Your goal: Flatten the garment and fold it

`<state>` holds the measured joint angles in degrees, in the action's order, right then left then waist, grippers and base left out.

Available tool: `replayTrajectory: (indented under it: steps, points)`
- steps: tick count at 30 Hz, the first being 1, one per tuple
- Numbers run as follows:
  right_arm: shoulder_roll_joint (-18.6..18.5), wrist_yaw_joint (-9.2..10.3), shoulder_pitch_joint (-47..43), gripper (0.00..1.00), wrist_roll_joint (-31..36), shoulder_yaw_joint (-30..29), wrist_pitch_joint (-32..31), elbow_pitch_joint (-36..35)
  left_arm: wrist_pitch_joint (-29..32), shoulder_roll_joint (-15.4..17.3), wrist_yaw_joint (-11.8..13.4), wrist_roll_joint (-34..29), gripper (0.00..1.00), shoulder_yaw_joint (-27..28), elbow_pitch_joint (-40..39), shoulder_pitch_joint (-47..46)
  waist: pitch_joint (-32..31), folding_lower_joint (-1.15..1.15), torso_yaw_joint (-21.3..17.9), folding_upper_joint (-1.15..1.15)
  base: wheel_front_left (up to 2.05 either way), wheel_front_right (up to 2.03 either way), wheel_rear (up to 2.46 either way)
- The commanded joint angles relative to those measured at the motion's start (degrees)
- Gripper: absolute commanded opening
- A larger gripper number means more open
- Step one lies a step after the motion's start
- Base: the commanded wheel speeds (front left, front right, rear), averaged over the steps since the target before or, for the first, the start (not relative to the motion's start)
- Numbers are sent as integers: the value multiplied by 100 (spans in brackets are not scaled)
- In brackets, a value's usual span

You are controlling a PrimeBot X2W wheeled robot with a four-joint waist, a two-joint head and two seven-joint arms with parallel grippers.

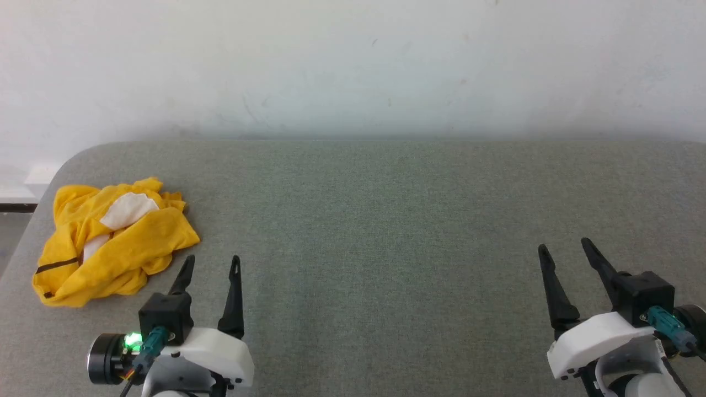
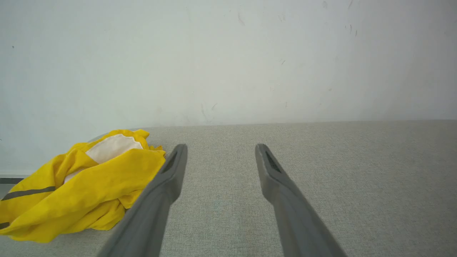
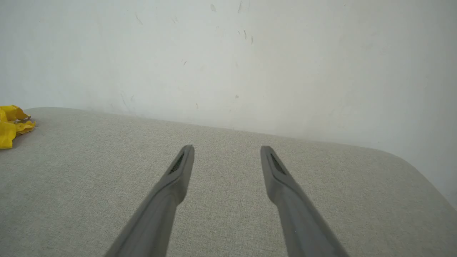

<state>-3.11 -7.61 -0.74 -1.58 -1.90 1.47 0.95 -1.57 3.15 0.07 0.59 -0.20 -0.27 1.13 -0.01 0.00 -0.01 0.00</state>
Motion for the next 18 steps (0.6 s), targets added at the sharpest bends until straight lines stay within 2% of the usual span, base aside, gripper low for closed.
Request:
replayTrajectory:
  steps: [1,18]
  points:
    - [3,2,-61,100,-62,-58,70,27,-59,-5,-15,55,100,34,-19,76,0,0,3,0,0,0,0]
    - [7,3,-92,100,-153,-213,273,51,-263,-8,53,166,100,84,-52,142,66,0,261,0,0,0,0]
